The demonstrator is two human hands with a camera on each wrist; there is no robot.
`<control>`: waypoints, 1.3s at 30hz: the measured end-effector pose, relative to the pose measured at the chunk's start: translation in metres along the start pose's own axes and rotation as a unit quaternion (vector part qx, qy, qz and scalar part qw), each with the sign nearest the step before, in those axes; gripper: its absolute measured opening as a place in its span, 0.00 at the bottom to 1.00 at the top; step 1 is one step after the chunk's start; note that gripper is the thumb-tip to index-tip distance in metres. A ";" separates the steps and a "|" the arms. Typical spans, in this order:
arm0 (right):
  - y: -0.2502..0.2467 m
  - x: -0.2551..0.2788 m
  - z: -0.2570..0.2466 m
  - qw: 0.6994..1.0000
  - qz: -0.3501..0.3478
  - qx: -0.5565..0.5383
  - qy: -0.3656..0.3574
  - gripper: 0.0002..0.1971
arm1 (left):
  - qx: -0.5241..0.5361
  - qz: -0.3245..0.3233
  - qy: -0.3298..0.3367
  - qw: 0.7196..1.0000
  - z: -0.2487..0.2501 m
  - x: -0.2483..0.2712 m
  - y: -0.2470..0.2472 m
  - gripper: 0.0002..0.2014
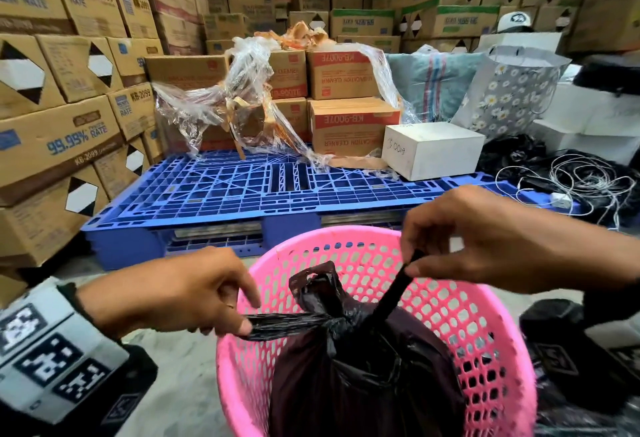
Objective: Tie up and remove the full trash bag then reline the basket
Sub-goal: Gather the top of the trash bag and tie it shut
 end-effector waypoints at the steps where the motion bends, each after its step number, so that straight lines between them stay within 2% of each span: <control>1: -0.005 0.001 0.007 1.000 0.007 0.013 0.011 0.05 | -0.069 0.002 0.003 0.998 -0.002 0.001 -0.002 0.08; 3: -0.010 0.004 0.017 0.999 0.013 0.012 0.030 0.05 | -0.136 0.022 0.017 0.990 -0.001 0.001 -0.004 0.13; 4: -0.009 0.006 0.018 0.999 0.012 -0.003 0.035 0.04 | -0.105 0.033 0.020 0.994 0.003 0.000 -0.004 0.15; 6: -0.002 0.005 0.008 0.998 0.001 -0.049 0.026 0.03 | 0.086 0.048 0.019 0.995 0.013 -0.004 0.000 0.17; 8: 0.011 0.002 -0.013 0.995 -0.021 -0.097 0.002 0.02 | 0.266 0.051 0.038 0.962 0.029 -0.010 0.006 0.15; 9: 0.018 -0.001 -0.023 0.993 -0.030 -0.110 -0.013 0.02 | 0.316 0.044 0.052 0.946 0.039 -0.012 0.012 0.13; 13: 0.027 -0.016 -0.045 0.990 -0.017 -0.134 -0.049 0.01 | 0.389 -0.018 0.108 0.915 0.074 -0.014 0.044 0.13; 17: 0.016 -0.023 -0.027 0.981 0.048 -0.188 -0.016 0.02 | 0.462 -0.045 0.103 0.880 0.077 -0.013 0.056 0.06; 18: 0.016 -0.023 -0.020 0.980 0.064 -0.190 -0.005 0.02 | 0.461 -0.045 0.106 0.880 0.076 -0.011 0.055 0.04; 20: 0.022 -0.023 -0.008 0.977 0.072 -0.201 0.021 0.05 | 0.418 -0.029 0.122 0.900 0.073 -0.009 0.052 0.08; 21: 0.028 -0.022 -0.003 0.976 0.050 -0.211 0.036 0.10 | 0.396 -0.016 0.130 0.909 0.072 -0.009 0.050 0.11; 23: 0.048 -0.015 -0.001 0.979 -0.054 -0.193 0.048 0.20 | 0.390 0.012 0.123 0.913 0.066 -0.009 0.047 0.12; 25: 0.064 -0.005 -0.007 0.983 -0.135 -0.120 0.030 0.21 | 0.391 0.025 0.116 0.913 0.064 -0.009 0.044 0.12; 26: 0.069 -0.003 -0.010 0.986 -0.144 -0.083 0.015 0.19 | 0.385 0.024 0.117 0.915 0.064 -0.008 0.043 0.12; 28: 0.070 -0.005 -0.014 0.993 -0.104 -0.045 -0.018 0.12 | 0.359 0.016 0.122 0.925 0.065 -0.008 0.043 0.14; 32: 0.067 -0.007 -0.018 0.996 -0.057 -0.016 -0.060 0.07 | 0.306 0.019 0.097 0.947 0.063 -0.009 0.044 0.17; 39: 0.054 -0.001 -0.028 0.989 0.030 0.101 -0.108 0.03 | 0.307 -0.017 0.061 0.950 0.059 -0.012 0.049 0.18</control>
Point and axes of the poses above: each hand's wrist, its own x-axis away from the middle knuckle, its own y-axis out of the palm, z = x × y, the point moved 9 cm from there along -x, towards the middle knuckle, and after that the axes turned 6 degrees about z, right-handed, at the moved point
